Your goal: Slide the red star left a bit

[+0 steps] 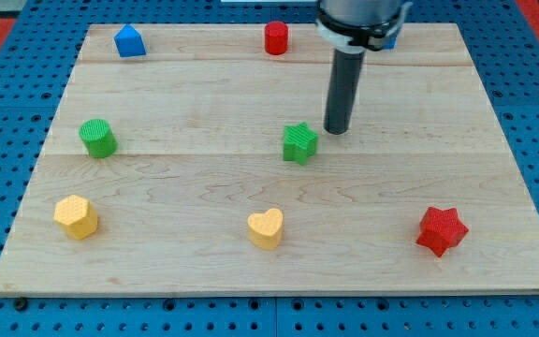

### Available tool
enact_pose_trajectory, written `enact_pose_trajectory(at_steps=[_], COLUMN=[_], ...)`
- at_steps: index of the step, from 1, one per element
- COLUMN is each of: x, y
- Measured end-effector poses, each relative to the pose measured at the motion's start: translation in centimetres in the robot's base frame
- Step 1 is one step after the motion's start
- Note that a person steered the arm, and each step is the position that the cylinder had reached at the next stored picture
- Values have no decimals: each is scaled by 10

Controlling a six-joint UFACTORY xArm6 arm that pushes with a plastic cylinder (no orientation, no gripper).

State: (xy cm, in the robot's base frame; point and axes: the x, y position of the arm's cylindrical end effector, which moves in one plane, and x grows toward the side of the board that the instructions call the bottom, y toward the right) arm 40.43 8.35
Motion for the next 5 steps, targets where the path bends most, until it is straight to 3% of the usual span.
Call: enact_pose_trajectory(at_steps=[1, 3, 5], x=[21, 14, 88], y=[39, -54, 132])
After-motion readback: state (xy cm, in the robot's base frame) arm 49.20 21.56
